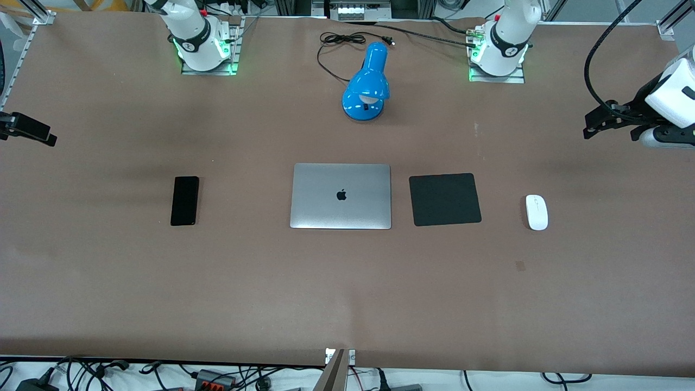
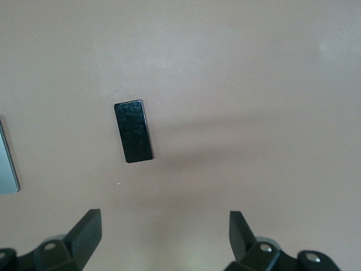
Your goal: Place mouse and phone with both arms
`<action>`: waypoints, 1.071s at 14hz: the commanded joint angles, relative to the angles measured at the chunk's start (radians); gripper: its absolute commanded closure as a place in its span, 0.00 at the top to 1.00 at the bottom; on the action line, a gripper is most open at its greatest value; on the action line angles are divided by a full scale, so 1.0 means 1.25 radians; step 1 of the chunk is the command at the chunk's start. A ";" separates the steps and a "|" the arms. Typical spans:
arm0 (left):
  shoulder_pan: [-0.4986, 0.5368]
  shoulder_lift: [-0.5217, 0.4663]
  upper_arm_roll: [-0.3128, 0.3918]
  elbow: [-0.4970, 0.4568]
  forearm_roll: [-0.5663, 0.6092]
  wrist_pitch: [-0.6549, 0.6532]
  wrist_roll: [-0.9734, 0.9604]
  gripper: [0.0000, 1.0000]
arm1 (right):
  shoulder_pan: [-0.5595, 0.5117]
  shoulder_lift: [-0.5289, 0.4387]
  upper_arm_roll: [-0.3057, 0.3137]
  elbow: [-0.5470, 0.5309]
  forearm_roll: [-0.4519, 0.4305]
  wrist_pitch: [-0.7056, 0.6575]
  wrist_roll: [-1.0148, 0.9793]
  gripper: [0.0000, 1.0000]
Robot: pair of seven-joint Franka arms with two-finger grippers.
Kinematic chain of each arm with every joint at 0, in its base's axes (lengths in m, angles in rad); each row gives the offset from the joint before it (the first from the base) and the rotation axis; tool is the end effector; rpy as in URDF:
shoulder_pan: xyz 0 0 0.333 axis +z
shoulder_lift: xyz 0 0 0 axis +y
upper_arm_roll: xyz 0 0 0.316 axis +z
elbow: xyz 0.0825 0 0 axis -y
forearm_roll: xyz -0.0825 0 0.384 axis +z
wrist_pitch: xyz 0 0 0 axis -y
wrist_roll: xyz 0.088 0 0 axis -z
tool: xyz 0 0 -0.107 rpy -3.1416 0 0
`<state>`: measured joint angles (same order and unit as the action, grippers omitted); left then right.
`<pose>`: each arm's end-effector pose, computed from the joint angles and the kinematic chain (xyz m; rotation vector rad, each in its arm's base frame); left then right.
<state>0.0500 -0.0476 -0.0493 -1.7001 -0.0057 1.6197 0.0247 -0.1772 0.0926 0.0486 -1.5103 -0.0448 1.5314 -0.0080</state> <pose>0.5413 -0.0008 0.5936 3.1372 -0.0369 -0.0515 0.5723 -0.0803 0.5973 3.0985 -0.1874 -0.1149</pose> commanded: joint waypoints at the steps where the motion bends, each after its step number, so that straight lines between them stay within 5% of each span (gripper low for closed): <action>1: -0.001 0.010 -0.001 0.026 0.012 -0.023 0.010 1.00 | 0.004 -0.008 -0.003 -0.002 -0.010 -0.006 -0.010 1.00; 6: 0.000 0.010 -0.002 0.026 0.012 -0.038 0.008 1.00 | -0.001 -0.003 -0.007 0.006 -0.006 -0.004 -0.017 1.00; 12: 0.001 0.034 0.000 0.035 -0.003 -0.152 0.006 1.00 | 0.055 0.171 0.002 0.004 -0.008 0.042 -0.010 1.00; 15: 0.010 0.141 0.001 0.073 0.003 -0.161 0.013 1.00 | 0.085 0.295 0.003 -0.016 -0.002 0.151 0.009 1.00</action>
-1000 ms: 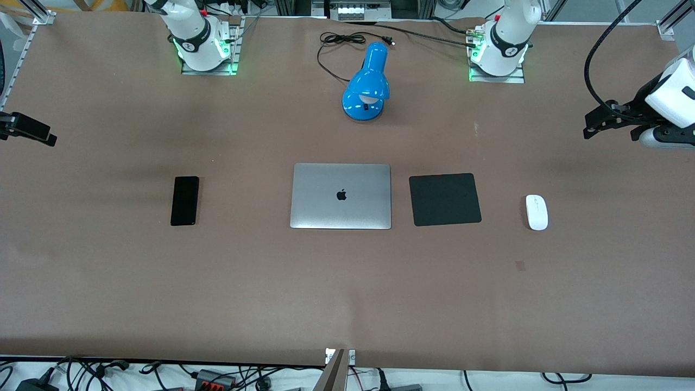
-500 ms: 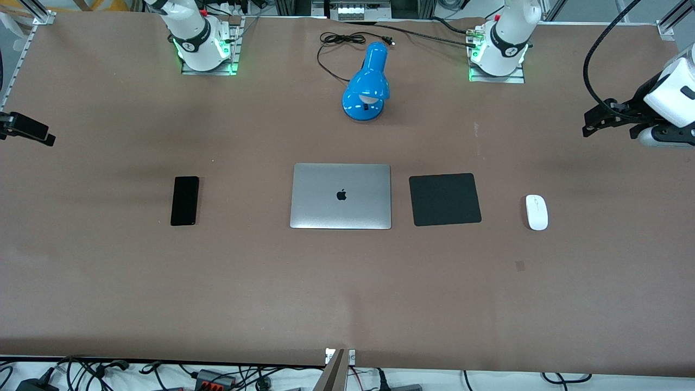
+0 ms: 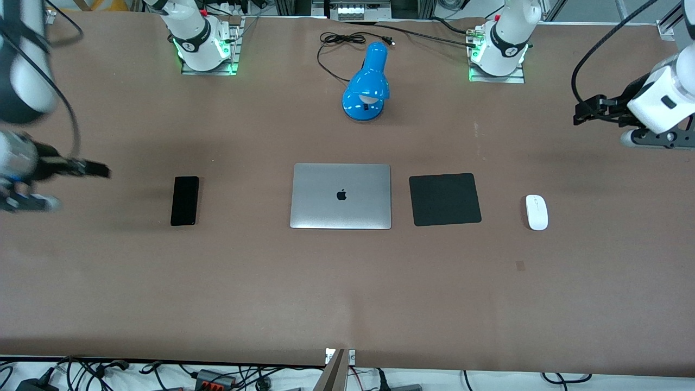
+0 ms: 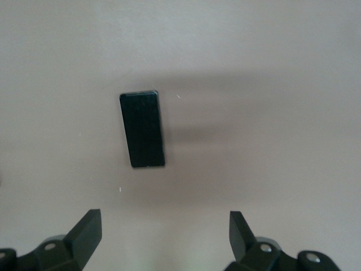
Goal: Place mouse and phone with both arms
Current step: 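Lower the right gripper onto the black phone while the left gripper reaches the mouse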
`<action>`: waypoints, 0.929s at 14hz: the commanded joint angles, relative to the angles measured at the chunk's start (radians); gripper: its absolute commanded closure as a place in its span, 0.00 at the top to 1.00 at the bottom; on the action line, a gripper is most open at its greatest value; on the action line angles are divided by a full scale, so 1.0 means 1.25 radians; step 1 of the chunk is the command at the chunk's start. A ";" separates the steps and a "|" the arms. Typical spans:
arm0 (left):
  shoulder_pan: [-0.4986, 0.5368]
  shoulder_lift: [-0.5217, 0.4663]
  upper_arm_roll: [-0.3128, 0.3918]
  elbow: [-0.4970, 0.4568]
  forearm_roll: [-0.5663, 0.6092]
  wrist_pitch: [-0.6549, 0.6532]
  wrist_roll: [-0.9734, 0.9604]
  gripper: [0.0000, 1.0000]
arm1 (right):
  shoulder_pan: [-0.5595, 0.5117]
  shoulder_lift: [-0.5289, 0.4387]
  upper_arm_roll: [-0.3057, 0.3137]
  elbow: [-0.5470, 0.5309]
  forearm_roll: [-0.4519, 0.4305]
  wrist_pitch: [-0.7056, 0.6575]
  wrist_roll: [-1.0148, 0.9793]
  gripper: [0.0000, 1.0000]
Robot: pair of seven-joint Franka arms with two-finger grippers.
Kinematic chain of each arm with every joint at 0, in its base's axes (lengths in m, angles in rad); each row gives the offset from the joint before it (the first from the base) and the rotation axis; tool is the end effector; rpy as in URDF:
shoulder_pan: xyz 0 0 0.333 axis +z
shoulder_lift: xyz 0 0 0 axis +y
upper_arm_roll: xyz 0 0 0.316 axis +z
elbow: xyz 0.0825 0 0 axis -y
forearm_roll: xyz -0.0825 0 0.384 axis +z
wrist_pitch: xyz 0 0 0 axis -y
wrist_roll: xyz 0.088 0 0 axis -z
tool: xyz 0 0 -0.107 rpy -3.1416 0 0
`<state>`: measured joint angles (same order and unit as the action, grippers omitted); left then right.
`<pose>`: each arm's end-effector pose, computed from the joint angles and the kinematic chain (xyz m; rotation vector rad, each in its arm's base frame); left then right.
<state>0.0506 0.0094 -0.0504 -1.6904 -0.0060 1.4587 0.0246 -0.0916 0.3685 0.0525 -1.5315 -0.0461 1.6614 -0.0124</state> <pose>0.5368 -0.0005 0.5557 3.1092 -0.0379 -0.3765 0.6402 -0.0336 0.4275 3.0995 -0.0284 -0.3716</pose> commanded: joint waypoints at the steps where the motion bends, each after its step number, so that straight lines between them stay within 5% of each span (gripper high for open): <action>1: 0.034 0.117 0.002 0.071 0.006 -0.034 0.018 1.00 | 0.033 0.098 0.000 -0.026 -0.001 0.105 0.056 1.00; 6: 0.067 0.225 0.002 0.036 0.009 0.152 0.048 1.00 | 0.055 0.115 0.000 -0.172 -0.004 0.292 0.135 1.00; 13: 0.090 0.233 -0.001 -0.288 0.015 0.674 0.116 1.00 | 0.060 0.110 -0.001 -0.299 -0.002 0.418 0.136 1.00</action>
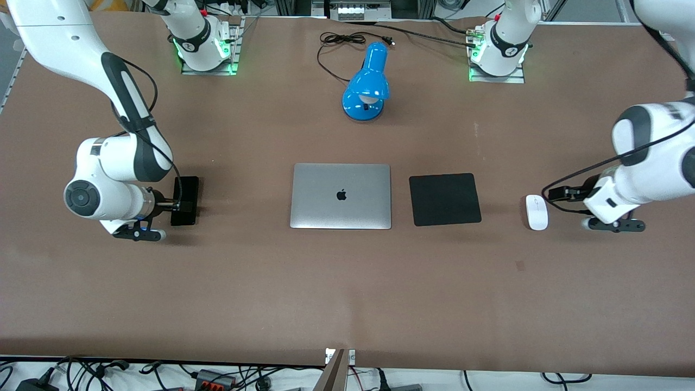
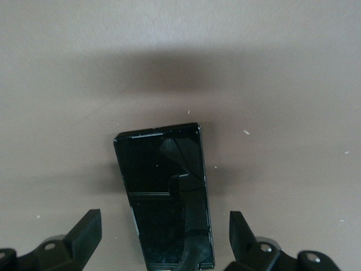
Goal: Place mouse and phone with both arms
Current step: 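Lower the right gripper onto the black phone while the left gripper reaches the mouse, then grasp the phone with the right gripper while the left gripper grasps the mouse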
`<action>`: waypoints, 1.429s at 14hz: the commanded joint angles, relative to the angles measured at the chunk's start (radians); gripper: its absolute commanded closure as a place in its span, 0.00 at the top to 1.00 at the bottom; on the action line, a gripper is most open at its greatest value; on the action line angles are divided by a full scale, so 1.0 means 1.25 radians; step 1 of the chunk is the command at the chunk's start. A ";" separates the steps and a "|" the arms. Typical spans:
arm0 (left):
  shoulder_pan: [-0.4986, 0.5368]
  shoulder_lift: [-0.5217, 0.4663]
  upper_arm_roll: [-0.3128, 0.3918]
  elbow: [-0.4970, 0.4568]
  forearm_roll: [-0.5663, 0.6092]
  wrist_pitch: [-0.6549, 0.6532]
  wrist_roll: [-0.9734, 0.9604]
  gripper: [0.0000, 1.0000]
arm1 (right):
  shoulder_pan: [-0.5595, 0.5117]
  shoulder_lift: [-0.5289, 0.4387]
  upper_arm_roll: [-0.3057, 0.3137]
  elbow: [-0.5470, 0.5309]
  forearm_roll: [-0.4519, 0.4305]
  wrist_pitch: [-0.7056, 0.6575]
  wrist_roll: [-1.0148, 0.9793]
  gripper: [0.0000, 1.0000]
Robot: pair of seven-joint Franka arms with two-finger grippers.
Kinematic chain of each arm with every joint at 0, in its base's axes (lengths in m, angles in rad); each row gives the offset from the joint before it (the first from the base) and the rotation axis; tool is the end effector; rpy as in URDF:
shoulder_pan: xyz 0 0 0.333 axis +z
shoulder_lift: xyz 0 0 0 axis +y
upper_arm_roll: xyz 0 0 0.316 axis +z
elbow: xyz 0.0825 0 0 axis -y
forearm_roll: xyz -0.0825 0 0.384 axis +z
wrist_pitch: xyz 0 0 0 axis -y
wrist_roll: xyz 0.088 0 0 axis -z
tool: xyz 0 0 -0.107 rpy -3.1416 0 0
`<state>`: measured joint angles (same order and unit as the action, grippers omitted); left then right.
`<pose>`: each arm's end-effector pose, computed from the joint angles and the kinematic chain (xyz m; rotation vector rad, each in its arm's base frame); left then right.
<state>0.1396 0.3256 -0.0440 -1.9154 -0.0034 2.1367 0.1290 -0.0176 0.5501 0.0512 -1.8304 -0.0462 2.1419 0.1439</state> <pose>0.6049 0.0590 0.3167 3.1087 -0.0464 -0.1578 0.6202 0.0174 0.2137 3.0880 -0.1314 -0.3663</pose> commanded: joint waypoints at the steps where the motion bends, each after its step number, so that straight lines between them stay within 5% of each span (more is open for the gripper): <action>1: 0.017 -0.014 -0.007 -0.149 0.013 0.206 0.033 1.00 | 0.001 -0.035 0.001 -0.074 -0.002 0.047 0.011 1.00; 7: 0.029 0.079 -0.010 -0.257 0.013 0.503 0.071 1.00 | 0.001 -0.035 0.000 -0.122 -0.002 0.094 0.011 1.00; 11: 0.028 0.135 -0.014 -0.264 0.013 0.646 0.073 0.98 | -0.002 -0.034 0.000 -0.148 -0.004 0.130 0.010 1.00; 15: 0.028 0.141 -0.014 -0.264 0.013 0.655 0.081 0.57 | -0.003 -0.031 0.000 -0.152 -0.004 0.137 0.010 1.00; 20: 0.027 0.118 -0.015 -0.263 0.013 0.647 0.075 0.40 | -0.004 -0.031 0.000 -0.187 -0.004 0.195 0.010 1.00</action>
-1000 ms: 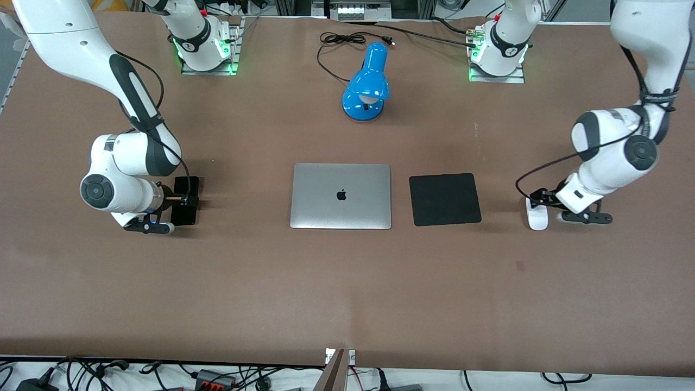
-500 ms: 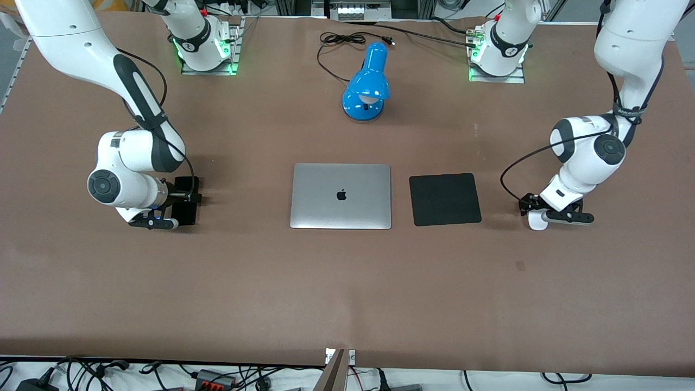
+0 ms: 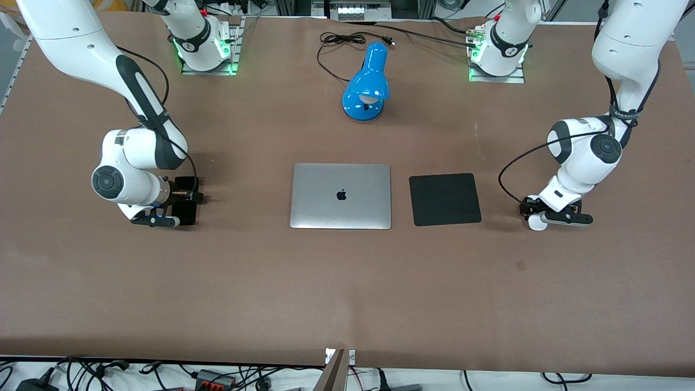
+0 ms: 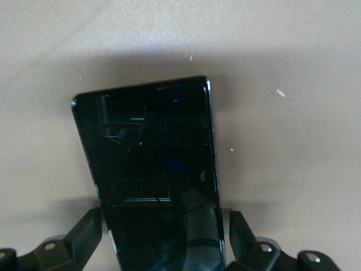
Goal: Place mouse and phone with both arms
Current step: 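Grasp the phone with the right gripper while the left gripper grasps the mouse, then carry the phone toward the laptop while the left gripper carries the mouse onto the pad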
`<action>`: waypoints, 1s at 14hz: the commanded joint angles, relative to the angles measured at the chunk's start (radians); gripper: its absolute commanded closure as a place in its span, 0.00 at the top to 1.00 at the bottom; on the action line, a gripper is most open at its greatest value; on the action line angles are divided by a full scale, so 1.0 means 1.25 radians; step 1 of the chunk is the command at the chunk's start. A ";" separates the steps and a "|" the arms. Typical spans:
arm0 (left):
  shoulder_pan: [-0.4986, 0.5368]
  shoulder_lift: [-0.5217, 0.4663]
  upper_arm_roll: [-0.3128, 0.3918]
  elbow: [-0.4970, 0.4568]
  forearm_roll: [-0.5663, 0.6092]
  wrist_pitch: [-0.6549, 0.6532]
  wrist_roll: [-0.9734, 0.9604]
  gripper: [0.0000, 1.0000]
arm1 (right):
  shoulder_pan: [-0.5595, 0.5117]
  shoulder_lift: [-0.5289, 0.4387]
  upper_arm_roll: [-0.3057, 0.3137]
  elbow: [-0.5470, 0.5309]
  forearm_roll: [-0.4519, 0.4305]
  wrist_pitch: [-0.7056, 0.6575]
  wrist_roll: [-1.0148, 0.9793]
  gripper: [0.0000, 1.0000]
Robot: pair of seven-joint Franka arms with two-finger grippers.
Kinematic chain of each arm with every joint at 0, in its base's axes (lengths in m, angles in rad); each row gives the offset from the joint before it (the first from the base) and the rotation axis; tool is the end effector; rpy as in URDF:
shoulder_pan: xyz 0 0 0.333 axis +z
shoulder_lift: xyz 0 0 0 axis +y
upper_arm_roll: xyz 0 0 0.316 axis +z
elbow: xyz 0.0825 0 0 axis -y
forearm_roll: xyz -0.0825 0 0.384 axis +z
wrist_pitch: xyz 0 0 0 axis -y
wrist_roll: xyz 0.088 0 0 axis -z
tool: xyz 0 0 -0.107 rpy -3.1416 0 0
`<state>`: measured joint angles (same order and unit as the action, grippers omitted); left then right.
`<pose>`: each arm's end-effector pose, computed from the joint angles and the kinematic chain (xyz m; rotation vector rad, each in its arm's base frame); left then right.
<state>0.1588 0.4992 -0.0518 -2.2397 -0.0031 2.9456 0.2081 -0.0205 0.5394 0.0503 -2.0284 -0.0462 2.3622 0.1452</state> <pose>0.5552 0.0592 0.1637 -3.1136 0.1390 -0.3263 0.5750 0.0169 0.1617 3.1024 -0.1299 -0.3171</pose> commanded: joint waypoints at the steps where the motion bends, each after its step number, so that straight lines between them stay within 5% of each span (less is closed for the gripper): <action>1: 0.008 -0.040 -0.010 0.004 0.011 -0.033 0.010 0.40 | -0.001 -0.025 0.000 -0.028 -0.005 0.019 0.008 0.59; 2: 0.003 -0.064 -0.010 0.021 0.011 -0.086 0.008 0.40 | 0.004 -0.029 0.001 -0.021 -0.004 0.015 0.011 0.32; 3: -0.002 -0.086 -0.013 0.056 0.012 -0.170 0.007 0.40 | 0.010 -0.029 0.003 -0.008 -0.004 0.014 0.025 0.23; 6: -0.010 -0.099 -0.033 0.231 0.010 -0.474 -0.006 0.40 | 0.086 -0.023 0.003 0.037 -0.001 0.011 0.085 0.21; 9: -0.013 -0.089 -0.114 0.369 0.011 -0.722 -0.149 0.40 | 0.211 0.027 0.003 0.135 0.021 0.009 0.248 0.21; 12: -0.075 -0.067 -0.154 0.328 0.011 -0.734 -0.229 0.38 | 0.278 0.091 0.003 0.204 0.038 0.011 0.265 0.21; 14: -0.155 -0.045 -0.151 0.264 0.011 -0.632 -0.308 0.31 | 0.290 0.102 0.008 0.207 0.038 0.012 0.264 0.21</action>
<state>0.0404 0.4024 -0.2423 -1.8478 -0.0032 2.0514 -0.0867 0.3432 0.6339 0.0634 -1.8098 -0.0082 2.3835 0.4807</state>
